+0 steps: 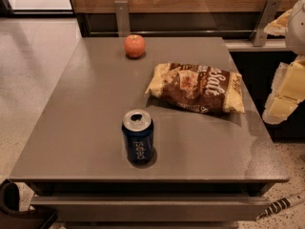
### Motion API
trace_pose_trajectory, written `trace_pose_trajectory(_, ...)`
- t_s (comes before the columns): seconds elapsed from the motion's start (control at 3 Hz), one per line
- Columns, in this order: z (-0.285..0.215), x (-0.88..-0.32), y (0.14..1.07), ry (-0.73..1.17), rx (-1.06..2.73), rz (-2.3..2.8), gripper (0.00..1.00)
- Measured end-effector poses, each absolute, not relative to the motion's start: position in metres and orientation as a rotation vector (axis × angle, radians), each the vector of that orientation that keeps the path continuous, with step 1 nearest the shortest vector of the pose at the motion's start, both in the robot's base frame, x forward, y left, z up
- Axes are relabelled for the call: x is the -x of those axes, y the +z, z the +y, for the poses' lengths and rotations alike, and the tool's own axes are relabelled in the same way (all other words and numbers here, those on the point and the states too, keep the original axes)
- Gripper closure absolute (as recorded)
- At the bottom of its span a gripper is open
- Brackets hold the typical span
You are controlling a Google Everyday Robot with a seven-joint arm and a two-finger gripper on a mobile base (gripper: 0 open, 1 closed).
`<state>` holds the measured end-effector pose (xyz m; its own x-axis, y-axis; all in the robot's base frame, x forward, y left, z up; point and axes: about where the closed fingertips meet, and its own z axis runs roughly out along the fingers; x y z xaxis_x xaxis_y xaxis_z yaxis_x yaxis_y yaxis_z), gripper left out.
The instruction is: Pick apple
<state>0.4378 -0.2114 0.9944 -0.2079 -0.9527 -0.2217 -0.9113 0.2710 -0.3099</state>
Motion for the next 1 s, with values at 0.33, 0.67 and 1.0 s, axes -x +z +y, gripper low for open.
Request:
trace_pose_trajectory(0.33, -0.211, -0.438, 0.994, -0.157, 1.693, 2.183, 0.00)
trace_pose_trajectory(0.67, -0.214, -0.476, 0.989, -0.116, 1.533, 2.148, 0.00)
trace_pose_trajectory(1.0, -0.192, -0.542, 0.981, 0.015, 1.292, 2.050, 0.00)
